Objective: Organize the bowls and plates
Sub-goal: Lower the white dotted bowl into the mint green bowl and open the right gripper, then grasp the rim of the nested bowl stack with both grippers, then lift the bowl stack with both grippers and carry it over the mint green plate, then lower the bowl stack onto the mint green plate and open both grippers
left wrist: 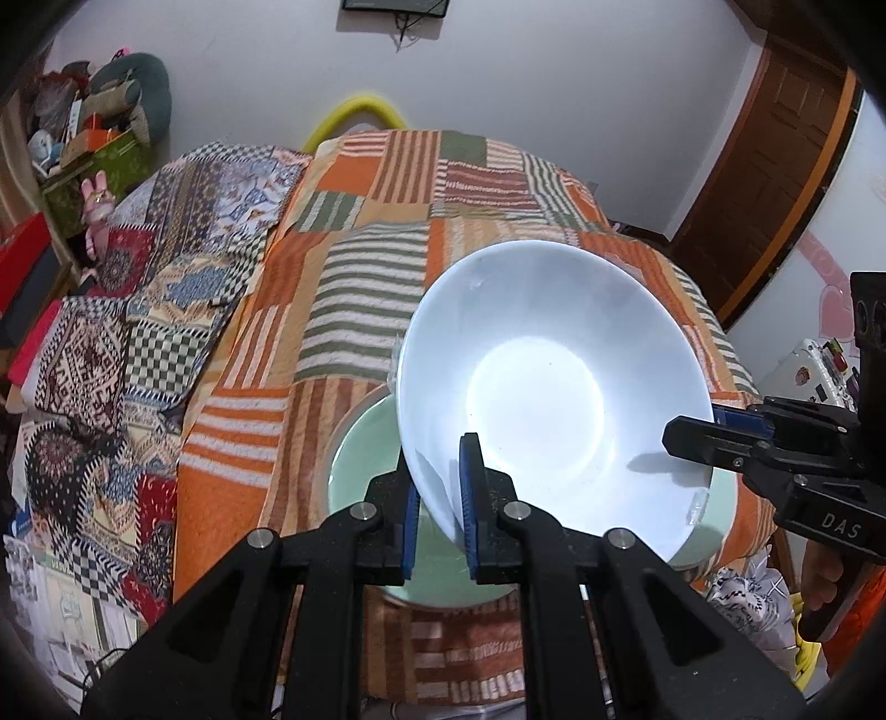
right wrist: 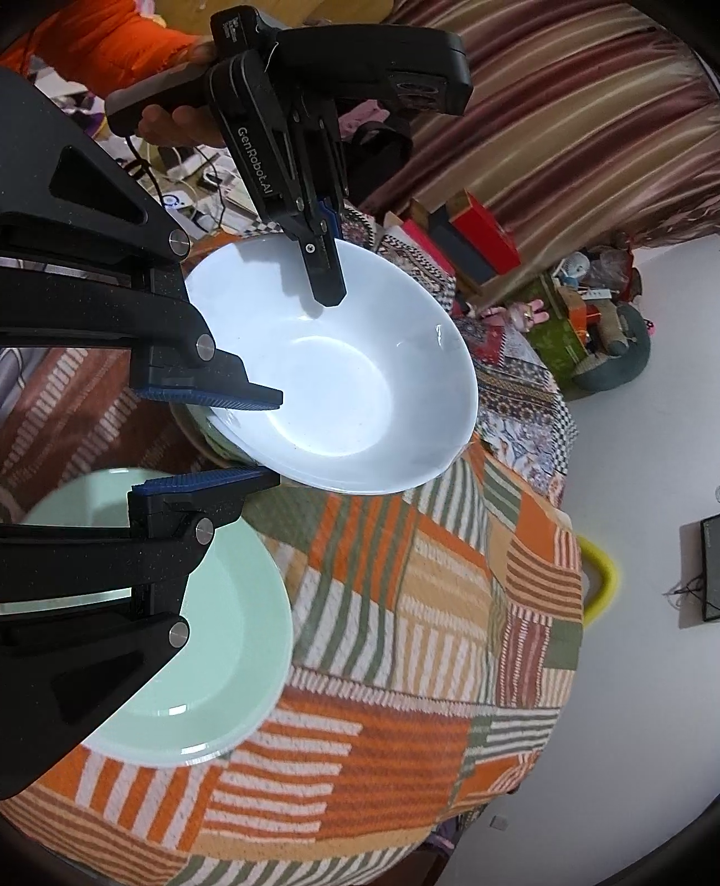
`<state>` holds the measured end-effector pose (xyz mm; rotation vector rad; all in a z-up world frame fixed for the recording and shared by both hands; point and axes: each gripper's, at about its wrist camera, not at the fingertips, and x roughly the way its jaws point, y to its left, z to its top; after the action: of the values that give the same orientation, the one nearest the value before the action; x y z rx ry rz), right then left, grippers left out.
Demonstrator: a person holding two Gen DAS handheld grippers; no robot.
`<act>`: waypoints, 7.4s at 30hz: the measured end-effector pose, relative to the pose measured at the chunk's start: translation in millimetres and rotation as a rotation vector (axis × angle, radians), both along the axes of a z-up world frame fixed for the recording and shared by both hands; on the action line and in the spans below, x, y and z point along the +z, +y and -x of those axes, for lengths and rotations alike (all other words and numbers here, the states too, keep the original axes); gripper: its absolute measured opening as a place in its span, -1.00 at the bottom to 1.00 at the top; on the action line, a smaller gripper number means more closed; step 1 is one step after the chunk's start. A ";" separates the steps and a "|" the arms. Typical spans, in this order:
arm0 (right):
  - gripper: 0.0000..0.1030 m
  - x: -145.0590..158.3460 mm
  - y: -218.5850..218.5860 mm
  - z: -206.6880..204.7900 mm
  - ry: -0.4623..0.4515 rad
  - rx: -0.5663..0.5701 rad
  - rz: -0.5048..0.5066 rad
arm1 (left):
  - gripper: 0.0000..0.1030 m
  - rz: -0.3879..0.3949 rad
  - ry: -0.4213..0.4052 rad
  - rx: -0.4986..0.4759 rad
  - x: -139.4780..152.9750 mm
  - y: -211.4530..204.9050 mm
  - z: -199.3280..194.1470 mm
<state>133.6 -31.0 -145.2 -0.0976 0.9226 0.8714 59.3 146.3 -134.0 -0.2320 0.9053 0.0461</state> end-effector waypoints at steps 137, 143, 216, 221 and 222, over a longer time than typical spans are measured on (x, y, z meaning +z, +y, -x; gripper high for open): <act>-0.51 -46.5 23.9 -28.7 0.140 -0.025 0.137 | -0.31 0.152 0.098 -0.039 -47.4 7.8 -10.5; -0.52 -39.3 3.3 -29.8 0.134 -0.054 0.129 | -0.31 0.147 0.097 -0.077 -41.2 -13.8 -15.3; -0.32 -22.4 -134.6 -40.6 0.077 -0.307 0.077 | -0.20 0.093 0.069 -0.206 -28.8 -111.5 -71.5; -0.32 1.1 -134.0 -30.1 -0.011 -0.312 0.055 | -0.20 0.072 -0.014 -0.176 -1.4 -103.1 -50.5; -0.32 8.3 -134.1 -26.7 -0.036 -0.312 0.047 | -0.20 0.068 -0.039 -0.172 6.5 -102.0 -45.7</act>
<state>160.3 -165.1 -136.9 -0.0085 0.8957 0.5572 105.0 44.3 -127.5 -0.2168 0.8857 -0.1486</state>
